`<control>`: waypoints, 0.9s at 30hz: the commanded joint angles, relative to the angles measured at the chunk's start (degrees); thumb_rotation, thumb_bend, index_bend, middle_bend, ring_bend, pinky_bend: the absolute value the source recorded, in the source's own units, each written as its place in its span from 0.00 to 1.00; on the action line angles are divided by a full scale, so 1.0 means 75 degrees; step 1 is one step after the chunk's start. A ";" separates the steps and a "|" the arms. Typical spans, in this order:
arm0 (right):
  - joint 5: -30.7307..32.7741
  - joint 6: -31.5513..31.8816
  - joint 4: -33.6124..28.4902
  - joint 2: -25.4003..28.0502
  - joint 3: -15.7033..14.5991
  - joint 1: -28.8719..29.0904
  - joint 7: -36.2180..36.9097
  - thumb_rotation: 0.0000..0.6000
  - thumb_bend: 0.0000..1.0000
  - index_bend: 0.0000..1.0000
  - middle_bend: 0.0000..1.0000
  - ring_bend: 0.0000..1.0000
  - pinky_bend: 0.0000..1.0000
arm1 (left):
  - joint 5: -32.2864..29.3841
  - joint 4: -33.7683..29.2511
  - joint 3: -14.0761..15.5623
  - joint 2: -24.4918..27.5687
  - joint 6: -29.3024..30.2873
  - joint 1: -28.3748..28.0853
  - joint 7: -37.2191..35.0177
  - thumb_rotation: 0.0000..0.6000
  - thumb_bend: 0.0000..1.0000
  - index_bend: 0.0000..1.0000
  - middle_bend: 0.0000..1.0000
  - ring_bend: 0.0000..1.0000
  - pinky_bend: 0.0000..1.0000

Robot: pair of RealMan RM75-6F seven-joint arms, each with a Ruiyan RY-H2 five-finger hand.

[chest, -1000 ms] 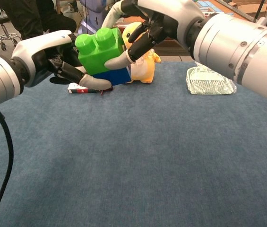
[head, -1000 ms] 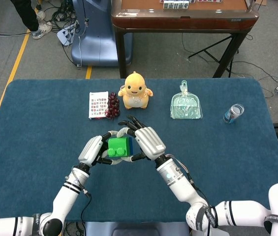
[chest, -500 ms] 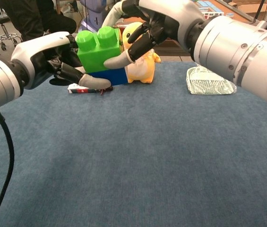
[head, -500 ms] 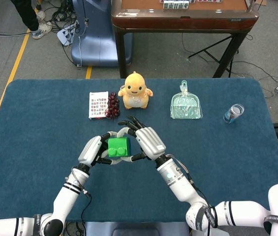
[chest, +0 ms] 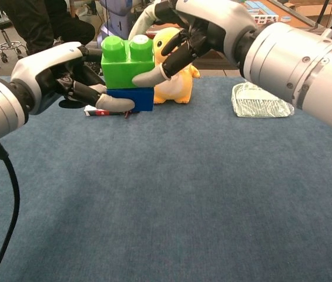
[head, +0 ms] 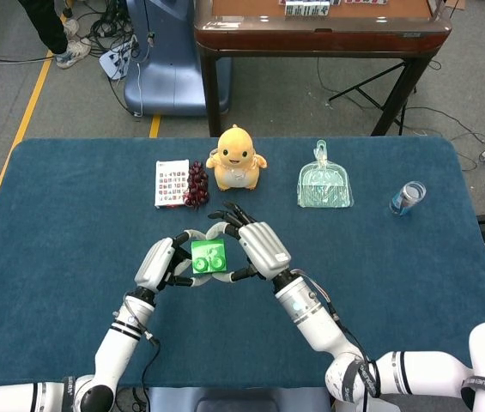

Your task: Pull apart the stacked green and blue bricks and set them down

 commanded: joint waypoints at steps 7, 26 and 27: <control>-0.0279 0.0119 -0.0145 0.0130 0.0012 -0.0123 0.0233 1.00 0.16 0.65 0.20 0.03 0.22 | -0.0055 0.0086 0.0049 -0.0028 -0.0047 0.0040 0.0055 1.00 0.27 0.79 1.00 1.00 1.00; -0.0161 0.0196 0.0986 0.0779 -0.0784 -0.0970 0.0224 1.00 0.11 0.55 0.20 0.03 0.22 | 0.0079 0.0562 0.0812 -0.0100 -0.0209 -0.0423 0.2729 1.00 0.27 0.38 1.00 1.00 1.00; -0.0150 0.0178 0.1088 0.0773 -0.0818 -0.1005 0.0237 1.00 0.06 0.46 0.20 0.03 0.22 | 0.0150 0.0595 0.0809 -0.0157 -0.0136 -0.0443 0.2837 1.00 0.27 0.33 1.00 1.00 1.00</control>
